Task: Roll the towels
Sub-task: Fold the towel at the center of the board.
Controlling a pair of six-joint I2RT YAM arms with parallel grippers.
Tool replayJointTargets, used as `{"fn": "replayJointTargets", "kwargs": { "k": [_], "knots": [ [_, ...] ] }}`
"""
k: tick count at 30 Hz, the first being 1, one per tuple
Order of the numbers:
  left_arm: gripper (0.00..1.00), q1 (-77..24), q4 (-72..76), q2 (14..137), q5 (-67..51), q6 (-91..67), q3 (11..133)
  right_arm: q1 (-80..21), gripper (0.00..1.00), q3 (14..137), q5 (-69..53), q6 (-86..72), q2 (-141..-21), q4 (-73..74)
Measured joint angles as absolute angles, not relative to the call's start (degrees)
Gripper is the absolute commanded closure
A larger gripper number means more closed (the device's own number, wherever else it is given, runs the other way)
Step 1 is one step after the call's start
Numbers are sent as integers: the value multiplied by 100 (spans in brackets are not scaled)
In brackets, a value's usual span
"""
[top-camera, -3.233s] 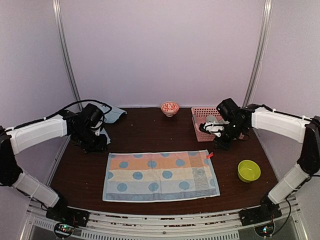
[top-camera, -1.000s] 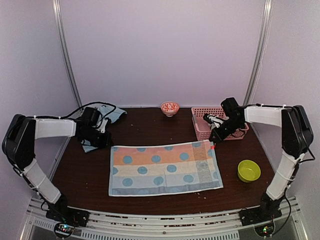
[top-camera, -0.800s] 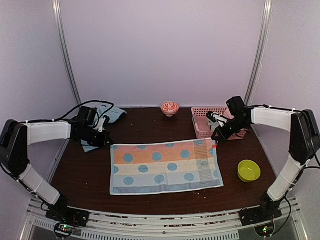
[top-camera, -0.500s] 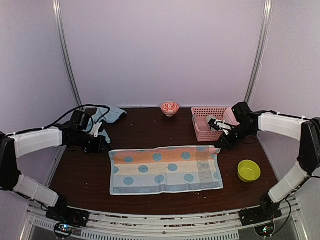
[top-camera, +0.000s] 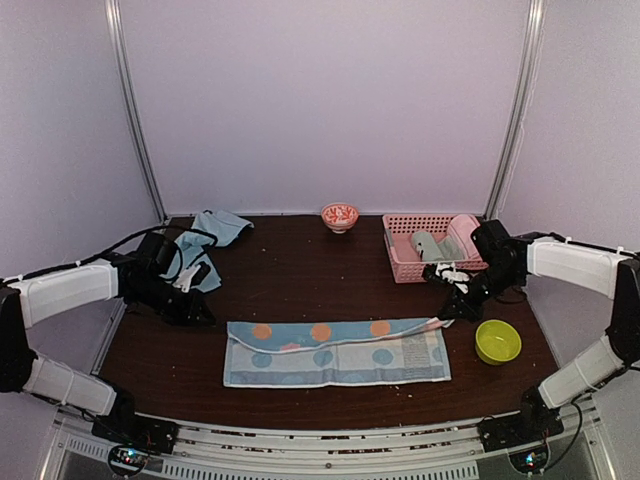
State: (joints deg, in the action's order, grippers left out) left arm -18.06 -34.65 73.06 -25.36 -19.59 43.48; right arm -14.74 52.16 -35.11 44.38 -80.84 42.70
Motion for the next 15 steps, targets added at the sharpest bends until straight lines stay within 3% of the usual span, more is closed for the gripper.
{"fn": "replayJointTargets", "kwargs": {
  "k": [6, 8, 10, 15],
  "knots": [
    [98, -1883, -3671, 7382, -2552, -1920, 4338, -1551, 100, 5039, -3527, 4692, -7964, 4429],
    [78, -1916, -3701, 7406, -2556, -1894, 4340, -1579, 100, 5028, -3524, 4729, -7966, 4451],
    [67, -1940, -3778, 7450, -2558, -1890, 4351, -1586, 100, 5028, -3527, 4757, -7966, 4456],
    [63, -1970, -3913, 7776, -2622, -2102, 4418, -1588, 100, 5028, -3527, 4764, -7990, 4456]
  ]
}}
